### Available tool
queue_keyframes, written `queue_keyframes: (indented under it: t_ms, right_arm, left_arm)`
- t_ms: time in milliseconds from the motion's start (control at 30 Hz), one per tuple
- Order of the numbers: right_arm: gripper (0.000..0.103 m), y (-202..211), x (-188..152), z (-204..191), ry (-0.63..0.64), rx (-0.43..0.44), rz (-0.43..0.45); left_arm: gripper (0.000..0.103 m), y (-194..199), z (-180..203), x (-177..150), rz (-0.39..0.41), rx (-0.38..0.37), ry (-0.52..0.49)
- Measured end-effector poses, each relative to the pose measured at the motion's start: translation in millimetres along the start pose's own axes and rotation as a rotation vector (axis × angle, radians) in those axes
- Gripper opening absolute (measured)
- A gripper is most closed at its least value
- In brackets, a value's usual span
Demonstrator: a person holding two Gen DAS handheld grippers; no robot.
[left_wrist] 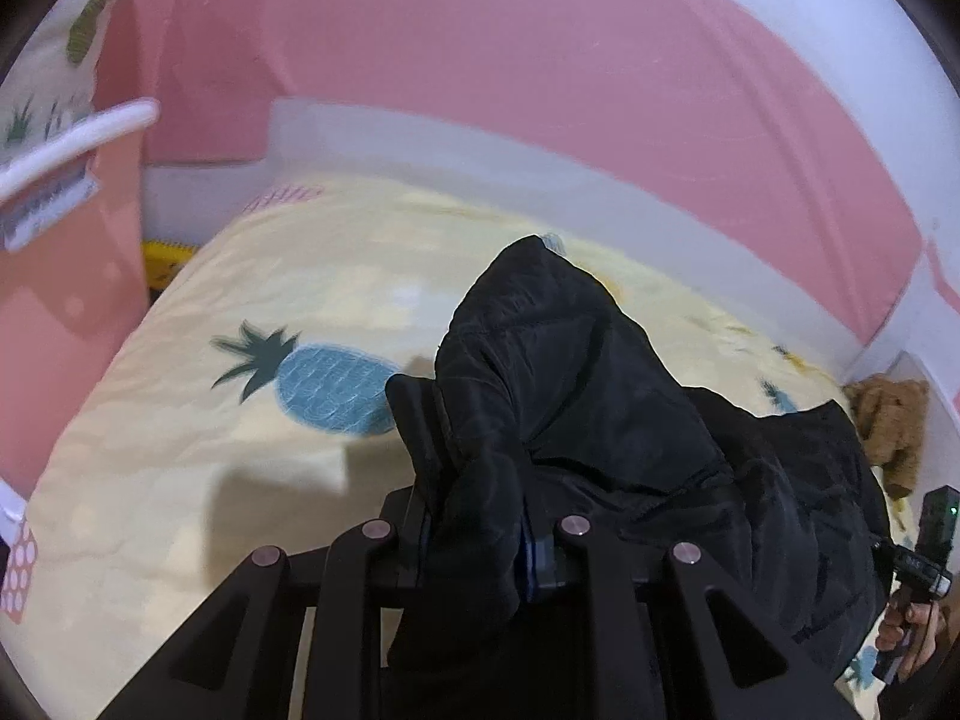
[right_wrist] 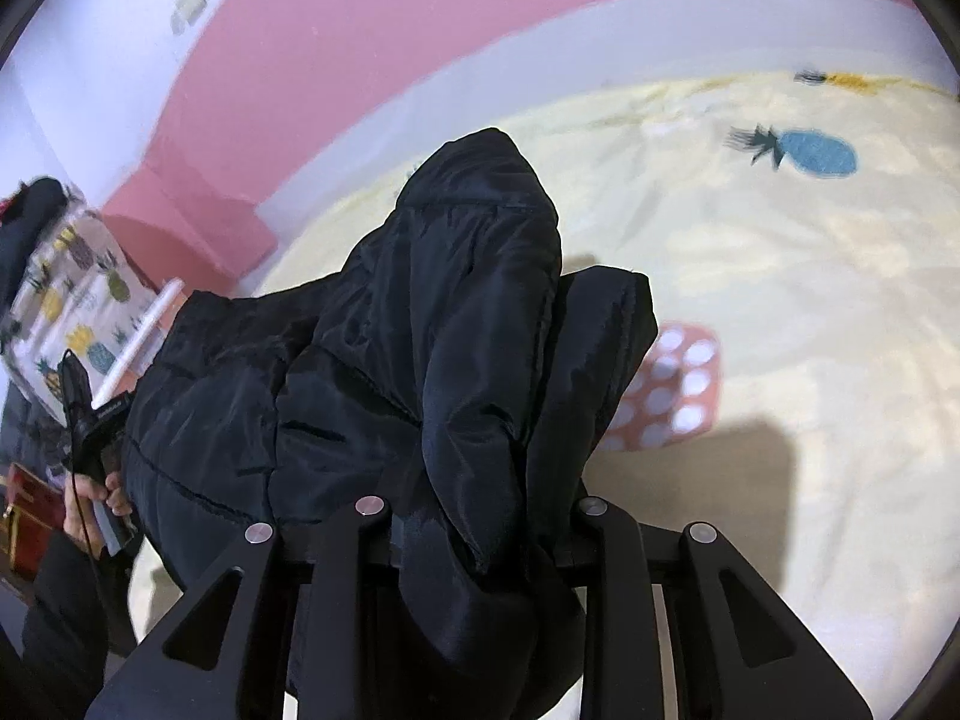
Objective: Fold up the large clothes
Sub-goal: 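Lay the folded edge down and press the bundle flat with both tools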
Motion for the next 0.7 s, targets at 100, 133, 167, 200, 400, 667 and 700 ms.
queue_keyframes:
  t_ms: [100,133,167,200,400,667,700]
  right_arm:
    - [0.034,-24,-9,8,-0.022,-0.037,-0.037]
    - [0.036,-26,-10,11,-0.034,-0.034,-0.040]
    - [0.042,-27,-11,14,-0.040,-0.035,-0.044]
    - [0.048,-26,-10,15,-0.036,-0.046,-0.049]
    - [0.061,-6,0,4,-0.034,-0.095,-0.061]
    - [0.062,37,26,-27,0.085,-0.220,0.056]
    - [0.062,28,26,-32,0.107,-0.223,0.034]
  left_arm:
    - [0.023,-29,-29,-17,-0.043,0.031,0.042]
    - [0.025,-35,-35,-24,-0.052,0.033,0.055]
    - [0.026,-40,-39,-29,-0.056,0.032,0.065]
    - [0.028,-42,-42,-32,-0.050,0.030,0.071]
    - [0.041,-22,-44,-25,-0.040,0.046,0.120]
    - [0.048,30,-2,-8,0.092,0.050,0.048]
    - [0.048,27,5,-9,0.087,0.045,0.023]
Point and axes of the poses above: each gripper's, at about its wrist camera, not at the fingertips, and y roughly against the way its jaws point, z to its right, x to its top, the point moved 2 cm from there along -y, roughly the way its jaws point, and after that the axes turned 7 degrees about y, right-handed, at the moved point
